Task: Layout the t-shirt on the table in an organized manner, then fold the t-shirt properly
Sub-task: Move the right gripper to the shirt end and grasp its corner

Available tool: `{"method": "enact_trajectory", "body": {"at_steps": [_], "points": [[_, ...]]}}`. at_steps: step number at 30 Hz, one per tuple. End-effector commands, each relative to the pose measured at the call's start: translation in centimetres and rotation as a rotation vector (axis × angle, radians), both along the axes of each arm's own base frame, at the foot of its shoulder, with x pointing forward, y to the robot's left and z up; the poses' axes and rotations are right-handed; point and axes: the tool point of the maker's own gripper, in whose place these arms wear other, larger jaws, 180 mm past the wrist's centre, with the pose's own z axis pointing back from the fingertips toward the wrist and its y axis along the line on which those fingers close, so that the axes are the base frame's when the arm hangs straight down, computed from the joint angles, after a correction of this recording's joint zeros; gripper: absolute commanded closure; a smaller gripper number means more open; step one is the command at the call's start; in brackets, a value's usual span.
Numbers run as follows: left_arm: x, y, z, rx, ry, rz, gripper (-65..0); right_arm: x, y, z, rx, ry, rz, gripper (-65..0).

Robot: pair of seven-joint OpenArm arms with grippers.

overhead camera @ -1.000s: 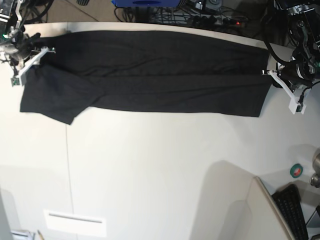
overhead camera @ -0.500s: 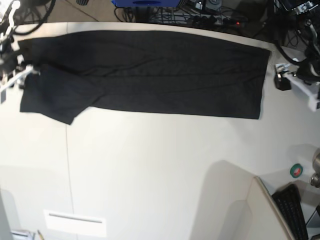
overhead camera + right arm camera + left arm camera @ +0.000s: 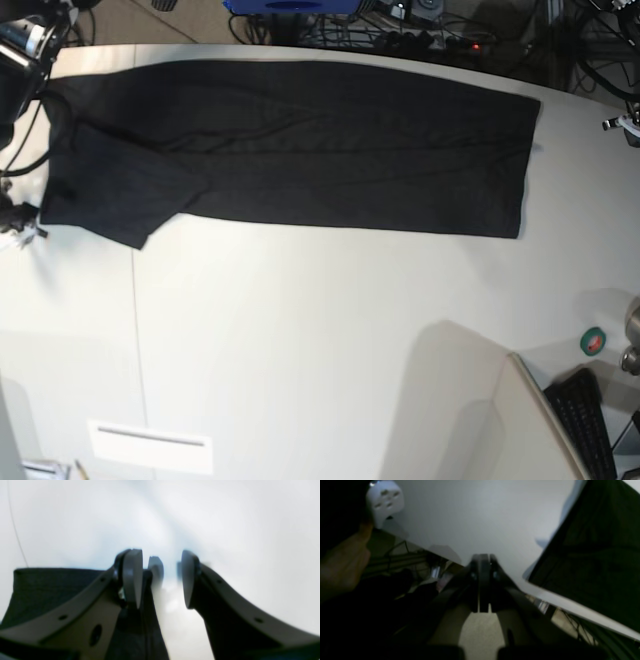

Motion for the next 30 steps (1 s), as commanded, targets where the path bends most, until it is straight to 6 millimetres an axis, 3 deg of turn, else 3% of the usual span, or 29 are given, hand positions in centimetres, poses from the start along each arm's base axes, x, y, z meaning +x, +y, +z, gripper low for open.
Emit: {"method": "enact_trajectory", "body": {"at_steps": [1, 22, 24, 26, 30], "points": [[0.3, 0.8, 1.2, 0.037, -0.018, -0.006, 0.0, 1.9, -1.0, 1.7, -0.018, -0.065, -0.004, -25.1], [-0.1, 0.7, 0.9, 0.036, 0.001, -0.012, 0.0, 1.1, 0.1, 0.1, 0.035, -0.004, -0.009, -23.9], [-0.1, 0.7, 0.9, 0.036, 0.001, -0.012, 0.0, 1.1, 0.5, -0.1, 0.044, -0.004, -0.007, -18.3], [-0.1, 0.7, 0.9, 0.036, 0.001, -0.012, 0.0, 1.2, 0.9, -0.1, 0.051, -0.008, -0.006, -1.8], [-0.1, 0.7, 0.8, 0.034, 0.002, -0.013, 0.0, 1.3, 1.3, -0.2, 0.062, -0.005, -0.006, 0.0]]}}
